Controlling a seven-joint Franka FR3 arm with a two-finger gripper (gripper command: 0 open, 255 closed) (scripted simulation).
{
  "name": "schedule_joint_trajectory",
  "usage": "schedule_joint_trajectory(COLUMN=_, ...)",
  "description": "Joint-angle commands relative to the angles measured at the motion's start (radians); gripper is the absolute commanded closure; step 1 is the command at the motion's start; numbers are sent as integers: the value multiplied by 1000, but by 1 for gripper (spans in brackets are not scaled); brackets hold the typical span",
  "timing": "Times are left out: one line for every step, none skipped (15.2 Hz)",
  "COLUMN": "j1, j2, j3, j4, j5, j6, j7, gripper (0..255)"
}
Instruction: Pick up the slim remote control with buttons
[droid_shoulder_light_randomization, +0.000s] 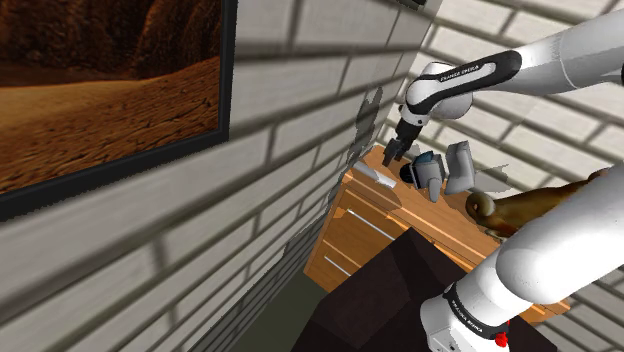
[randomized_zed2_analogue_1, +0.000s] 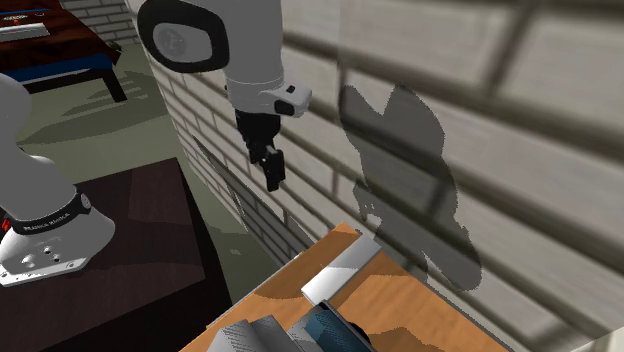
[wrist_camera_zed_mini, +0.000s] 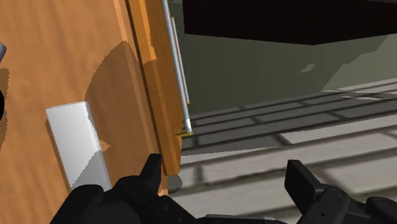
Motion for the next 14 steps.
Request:
schedule_joint_trajectory(j1=-8, j2=76, j3=-17, j4=39, j5=26, j6=38, j7=-49, gripper=0)
schedule_joint_trajectory(j1=-13, j2=115, j3=-23, j4=60, j5=42, j6=55, j7=-74, gripper=0)
schedule_joint_trajectory(j1=-20, j2=153, j3=-27, j4=83, j5=60, j6=71, j7=-99, gripper=0)
schedule_joint_trajectory(j1=-27, j2=192, j3=-30, j4=107, j5=78, j6=85, j7=-123, gripper=0)
schedule_joint_trajectory(j1=-36, j2=231, j3=-32, j4=132, j5=96, j6=97, j7=-148, gripper=0)
schedule_joint_trajectory(j1=-46, j2=270, j3=-32, j4=158, j5=115, j6=109, j7=-172, gripper=0)
schedule_joint_trajectory(j1=-57, j2=309, j3=-31, j4=186, j5=133, j6=119, j7=-195, gripper=0)
schedule_joint_trajectory(j1=-69, j2=348, j3=-28, j4=216, j5=151, j6=127, j7=-217, gripper=0)
schedule_joint_trajectory(j1=-82, j2=386, j3=-24, j4=246, j5=168, j6=134, j7=-239, gripper=0)
schedule_joint_trajectory(j1=-95, j2=424, j3=-20, j4=278, j5=184, j6=140, j7=-259, gripper=0)
schedule_joint_trajectory(j1=-110, j2=463, j3=-14, j4=311, j5=199, j6=145, j7=-277, gripper=0)
schedule_joint_trajectory(j1=-124, j2=501, j3=-9, j4=346, j5=213, j6=148, j7=-295, gripper=0)
schedule_joint_trajectory(j1=-139, j2=539, j3=-3, j4=382, j5=226, j6=151, j7=-311, gripper=0)
schedule_joint_trajectory(j1=-154, j2=576, j3=3, j4=419, j5=237, j6=152, j7=-326, gripper=0)
